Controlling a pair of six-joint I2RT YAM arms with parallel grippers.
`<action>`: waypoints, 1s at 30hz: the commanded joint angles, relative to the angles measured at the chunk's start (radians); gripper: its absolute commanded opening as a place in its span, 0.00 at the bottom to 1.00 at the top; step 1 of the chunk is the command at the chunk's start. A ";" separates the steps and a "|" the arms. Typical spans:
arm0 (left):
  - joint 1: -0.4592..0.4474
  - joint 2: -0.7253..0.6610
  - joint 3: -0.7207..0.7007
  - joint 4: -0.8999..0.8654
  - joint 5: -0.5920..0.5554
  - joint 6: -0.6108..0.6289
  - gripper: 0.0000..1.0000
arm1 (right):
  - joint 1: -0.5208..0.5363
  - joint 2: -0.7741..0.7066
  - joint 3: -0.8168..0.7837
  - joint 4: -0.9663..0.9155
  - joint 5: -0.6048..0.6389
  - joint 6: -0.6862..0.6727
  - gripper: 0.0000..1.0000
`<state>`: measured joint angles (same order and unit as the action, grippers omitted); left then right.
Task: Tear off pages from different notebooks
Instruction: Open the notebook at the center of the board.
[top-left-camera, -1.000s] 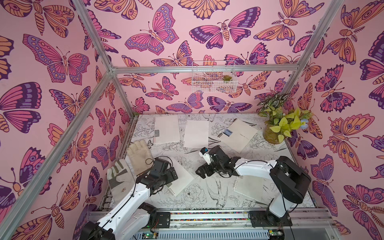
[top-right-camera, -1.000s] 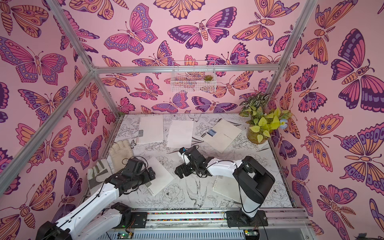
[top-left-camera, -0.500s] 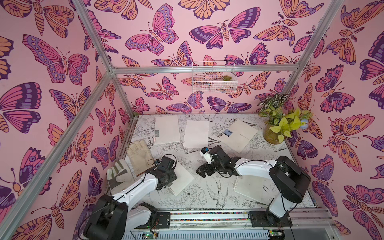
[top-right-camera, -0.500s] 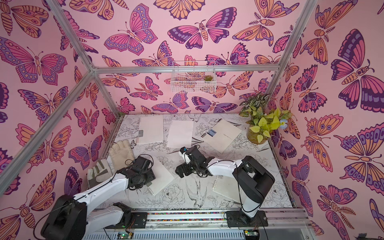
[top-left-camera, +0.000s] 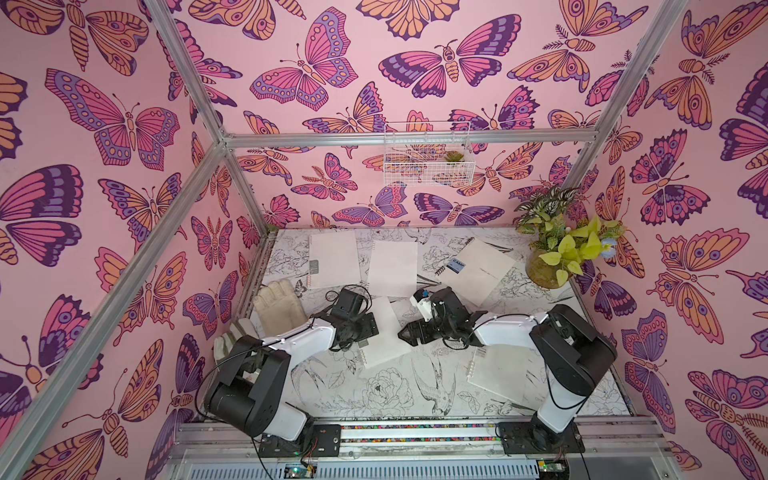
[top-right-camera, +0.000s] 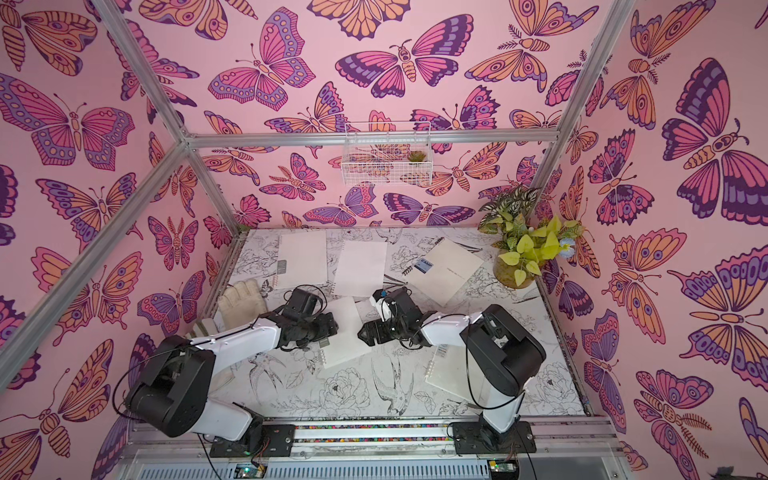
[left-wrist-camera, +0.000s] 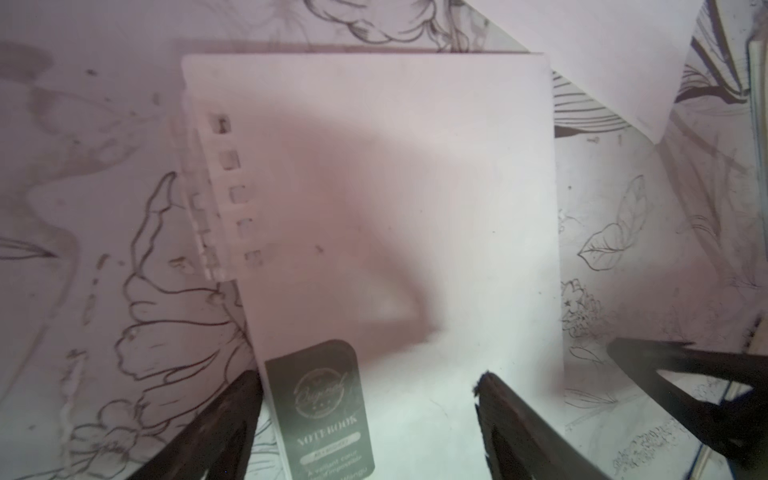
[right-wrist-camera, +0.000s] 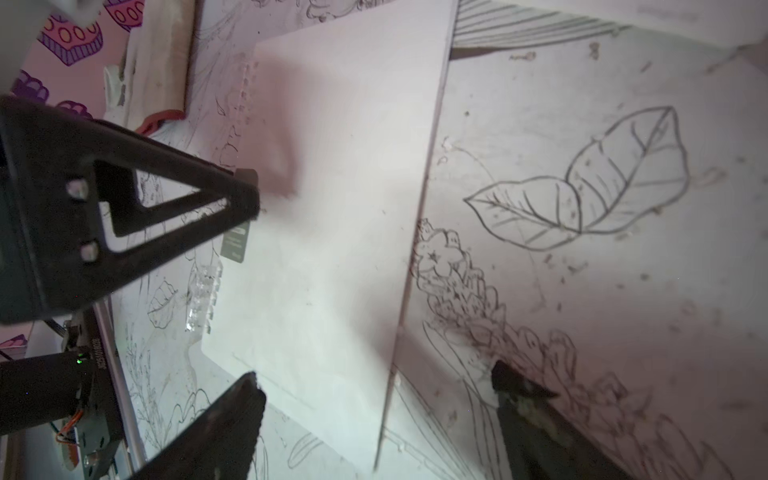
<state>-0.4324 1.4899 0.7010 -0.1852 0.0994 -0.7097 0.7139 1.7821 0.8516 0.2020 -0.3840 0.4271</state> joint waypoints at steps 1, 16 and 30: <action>0.005 0.021 0.002 0.048 0.096 0.025 0.85 | -0.001 0.050 0.043 0.011 -0.041 0.038 0.88; 0.061 0.054 -0.020 0.156 0.236 -0.013 0.84 | 0.000 -0.020 0.004 0.103 -0.137 0.133 0.82; 0.090 0.015 -0.084 0.178 0.224 -0.019 0.79 | -0.019 -0.057 0.063 -0.233 0.195 0.085 0.74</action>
<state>-0.3508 1.5131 0.6422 0.0162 0.3408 -0.7319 0.7033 1.7107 0.8623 0.1379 -0.3370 0.5510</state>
